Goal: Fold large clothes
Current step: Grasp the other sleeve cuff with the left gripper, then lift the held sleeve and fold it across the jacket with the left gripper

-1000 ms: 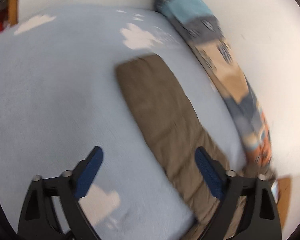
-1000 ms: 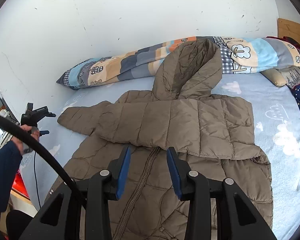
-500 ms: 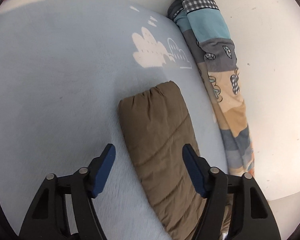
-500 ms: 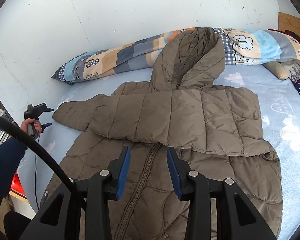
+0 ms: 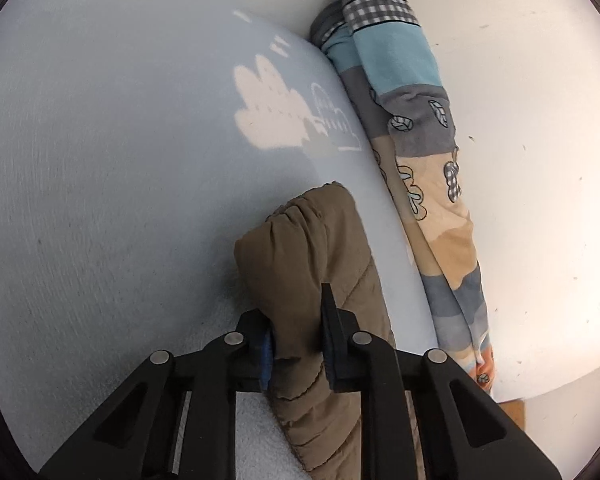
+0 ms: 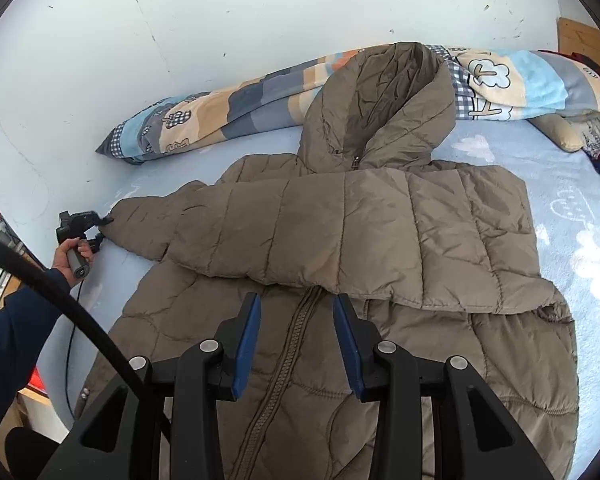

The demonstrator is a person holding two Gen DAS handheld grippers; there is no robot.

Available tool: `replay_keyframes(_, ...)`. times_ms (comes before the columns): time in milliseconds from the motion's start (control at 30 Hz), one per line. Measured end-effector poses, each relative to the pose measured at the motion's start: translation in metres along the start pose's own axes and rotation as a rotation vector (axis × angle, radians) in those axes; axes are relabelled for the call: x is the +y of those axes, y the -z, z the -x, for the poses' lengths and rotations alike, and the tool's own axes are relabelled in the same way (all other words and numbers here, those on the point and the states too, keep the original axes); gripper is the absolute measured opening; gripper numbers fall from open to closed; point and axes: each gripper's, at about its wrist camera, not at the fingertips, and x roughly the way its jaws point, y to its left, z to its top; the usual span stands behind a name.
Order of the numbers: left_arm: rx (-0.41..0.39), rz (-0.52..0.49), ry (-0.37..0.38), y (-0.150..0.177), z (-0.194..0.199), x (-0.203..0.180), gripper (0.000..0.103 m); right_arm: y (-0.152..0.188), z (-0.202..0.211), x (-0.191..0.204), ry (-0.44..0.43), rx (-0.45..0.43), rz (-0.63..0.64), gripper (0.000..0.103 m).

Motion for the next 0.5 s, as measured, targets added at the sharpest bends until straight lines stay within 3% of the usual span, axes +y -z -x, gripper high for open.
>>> replay_keyframes(167,-0.020,-0.100,0.001,0.001,0.018,-0.029,0.016,-0.003,0.002,-0.006,0.011,-0.012,-0.024,0.041)
replay_keyframes(500,-0.031,-0.305,0.099,0.027,0.085,-0.140,0.016,-0.011,0.025,-0.030,0.069,-0.079,-0.094,0.041)
